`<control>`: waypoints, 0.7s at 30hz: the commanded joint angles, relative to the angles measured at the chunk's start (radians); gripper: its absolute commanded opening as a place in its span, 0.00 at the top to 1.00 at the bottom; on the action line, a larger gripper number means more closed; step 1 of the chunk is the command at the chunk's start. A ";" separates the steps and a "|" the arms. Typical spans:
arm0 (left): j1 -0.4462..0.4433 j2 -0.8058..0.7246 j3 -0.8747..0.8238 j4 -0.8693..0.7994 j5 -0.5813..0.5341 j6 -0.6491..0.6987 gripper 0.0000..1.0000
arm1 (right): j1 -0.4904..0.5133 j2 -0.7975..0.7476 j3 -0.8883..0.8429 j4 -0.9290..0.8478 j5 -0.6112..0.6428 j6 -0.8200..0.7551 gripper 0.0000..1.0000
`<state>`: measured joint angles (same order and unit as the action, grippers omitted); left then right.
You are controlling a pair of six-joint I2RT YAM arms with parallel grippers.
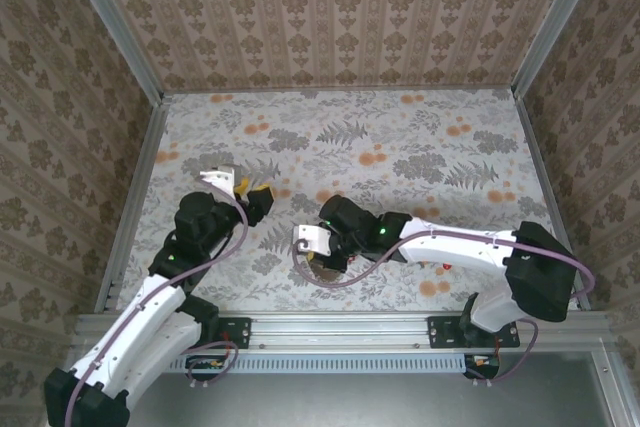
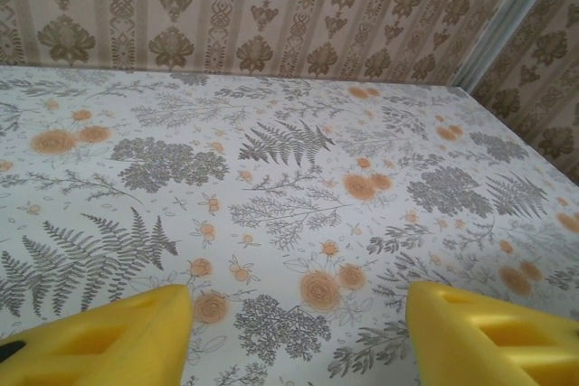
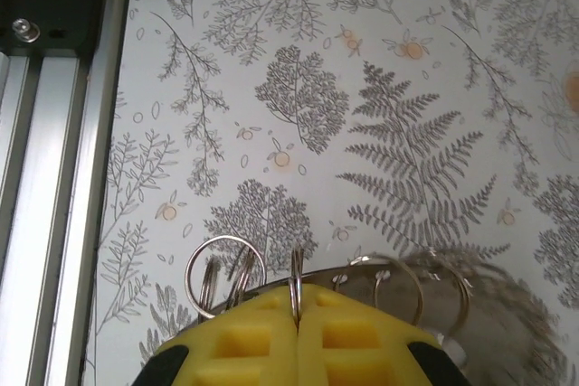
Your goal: Put the keys on the keyring
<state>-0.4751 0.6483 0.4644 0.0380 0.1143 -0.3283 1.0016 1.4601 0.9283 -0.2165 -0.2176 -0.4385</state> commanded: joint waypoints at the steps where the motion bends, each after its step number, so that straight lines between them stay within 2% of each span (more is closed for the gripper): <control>1: 0.005 -0.015 -0.012 0.052 0.100 0.036 0.38 | -0.073 -0.114 -0.024 0.084 -0.050 0.007 1.00; 5: 0.003 -0.012 -0.012 0.105 0.257 0.140 0.43 | -0.154 -0.148 -0.022 0.049 -0.195 -0.072 1.00; 8: 0.001 0.003 -0.003 0.128 0.381 0.254 0.52 | -0.200 -0.161 -0.019 0.039 -0.249 -0.105 1.00; 14: -0.006 0.112 0.072 0.107 0.580 0.361 0.55 | -0.291 -0.174 -0.018 0.039 -0.347 -0.157 1.00; 17: -0.020 0.184 0.116 0.079 0.596 0.431 0.58 | -0.307 -0.172 -0.025 0.034 -0.356 -0.204 1.00; 21: -0.026 0.273 0.167 0.074 0.555 0.458 0.58 | -0.310 -0.163 -0.032 0.044 -0.278 -0.227 1.00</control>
<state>-0.4961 0.8864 0.5777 0.1120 0.6415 0.0574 0.6937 1.3151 0.9020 -0.1902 -0.5014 -0.6132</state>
